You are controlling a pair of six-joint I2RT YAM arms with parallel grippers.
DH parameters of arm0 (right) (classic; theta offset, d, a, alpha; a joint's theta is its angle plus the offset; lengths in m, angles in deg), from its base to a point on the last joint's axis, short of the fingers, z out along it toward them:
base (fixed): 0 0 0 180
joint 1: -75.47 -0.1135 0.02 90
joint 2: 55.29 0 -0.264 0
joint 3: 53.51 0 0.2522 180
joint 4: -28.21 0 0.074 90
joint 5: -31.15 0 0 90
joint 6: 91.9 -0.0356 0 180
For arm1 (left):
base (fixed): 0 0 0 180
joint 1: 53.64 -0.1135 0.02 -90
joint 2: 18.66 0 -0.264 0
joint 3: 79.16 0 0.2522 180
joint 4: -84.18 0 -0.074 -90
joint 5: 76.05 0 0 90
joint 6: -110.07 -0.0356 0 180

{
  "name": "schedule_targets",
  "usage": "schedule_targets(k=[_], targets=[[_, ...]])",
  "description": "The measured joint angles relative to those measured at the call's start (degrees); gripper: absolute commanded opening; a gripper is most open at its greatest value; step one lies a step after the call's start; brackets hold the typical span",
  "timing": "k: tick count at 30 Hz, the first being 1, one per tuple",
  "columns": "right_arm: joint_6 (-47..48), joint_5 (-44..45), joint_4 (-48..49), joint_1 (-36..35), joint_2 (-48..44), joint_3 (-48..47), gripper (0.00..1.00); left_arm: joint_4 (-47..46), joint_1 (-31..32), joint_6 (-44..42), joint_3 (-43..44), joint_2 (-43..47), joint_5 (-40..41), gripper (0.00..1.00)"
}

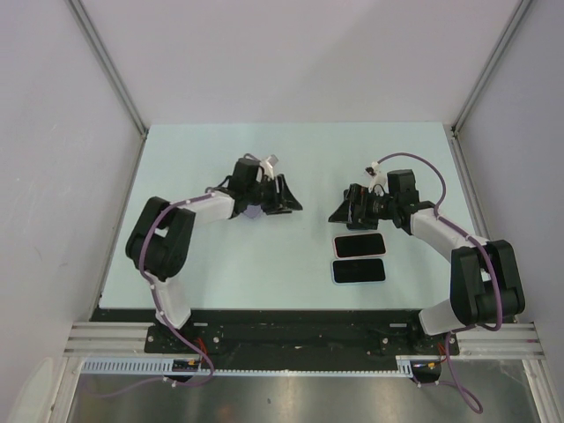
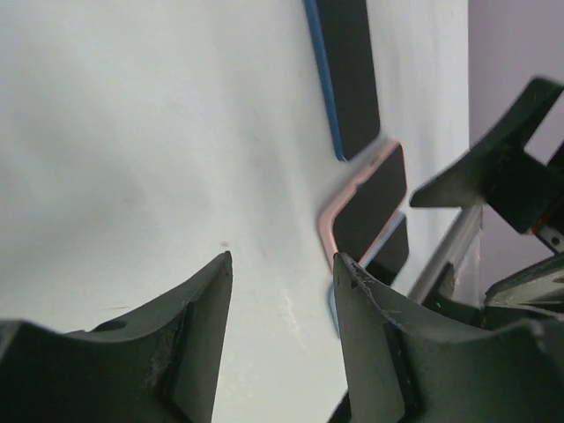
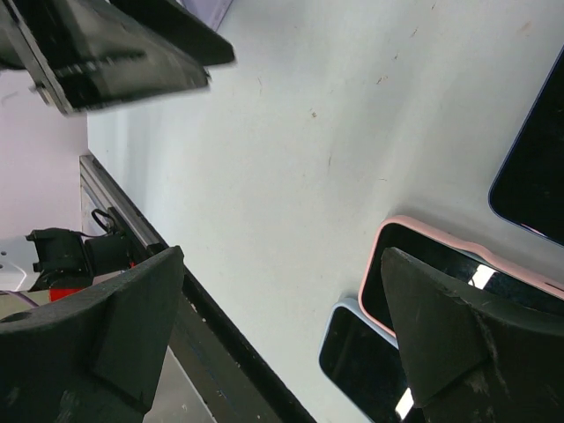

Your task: Put the phone into the phone case

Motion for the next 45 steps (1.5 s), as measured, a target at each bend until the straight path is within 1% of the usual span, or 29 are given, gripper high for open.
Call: schedule_targets(k=[4, 8, 13, 16, 19, 23, 29, 32, 34, 35, 36, 38, 39, 42, 45], targets=[[0.0, 0.0, 0.0, 0.0, 0.0, 0.0, 0.98, 4.1, -4.6, -4.1, 0.0, 2.8, 3.4, 0.56], [0.0, 0.0, 0.0, 0.0, 0.2, 0.0, 0.98, 10.5, -6.1, -8.7, 1.2, 3.4, 10.0, 0.57], [0.0, 0.0, 0.0, 0.0, 1.2, 0.0, 0.98, 20.1, -5.8, -14.4, 5.7, 3.4, 19.7, 0.58], [0.0, 0.0, 0.1, 0.0, 1.8, 0.0, 0.98, 23.2, -5.5, -17.0, 8.2, 3.4, 26.3, 0.58], [-0.1, -0.1, 0.1, 0.0, 2.4, 0.0, 0.97, 25.2, -5.1, -18.9, 9.2, 3.2, 30.7, 0.57], [-0.2, -0.5, 0.3, 0.0, 3.0, 0.0, 0.97, 27.1, -4.0, -20.4, 10.1, 1.3, 34.4, 0.55], [-0.2, -0.5, 0.5, 0.0, 3.0, 0.0, 0.97, 28.3, -1.4, -21.9, 10.5, -3.0, 36.8, 0.49], [-0.2, -0.5, 0.5, 0.0, 3.0, 0.0, 0.97, 28.8, -0.8, -22.3, 11.2, -3.7, 37.9, 0.45], [-0.2, -0.5, 0.5, 0.0, 3.0, 0.0, 0.97, 28.7, -0.6, -22.3, 11.4, -4.1, 38.4, 0.38], [-0.2, -0.5, 0.5, 0.0, 3.0, 0.0, 0.97, 28.7, -0.6, -22.4, 11.5, -4.2, 38.8, 0.34], [-0.2, -0.5, 0.5, 0.0, 3.0, 0.0, 0.97, 28.8, -0.6, -22.3, 11.5, -4.2, 38.8, 0.25], [-0.2, -0.5, 0.5, 0.0, 3.0, 0.0, 0.97, 28.9, -0.7, -22.4, 11.5, -4.2, 38.9, 0.16], [-0.2, -0.6, 0.5, 0.0, 3.0, 0.0, 0.97, 29.0, -0.7, -22.4, 11.5, -4.2, 38.8, 0.09], [-0.3, -0.8, 0.6, 0.1, 3.0, 0.0, 0.97, 29.2, -0.7, -21.9, 11.5, -4.2, 37.5, 0.03], [-0.7, -1.2, 1.1, 0.1, 3.3, 0.0, 0.97, 29.3, -0.3, -20.8, 11.5, -4.2, 35.2, 0.03]])
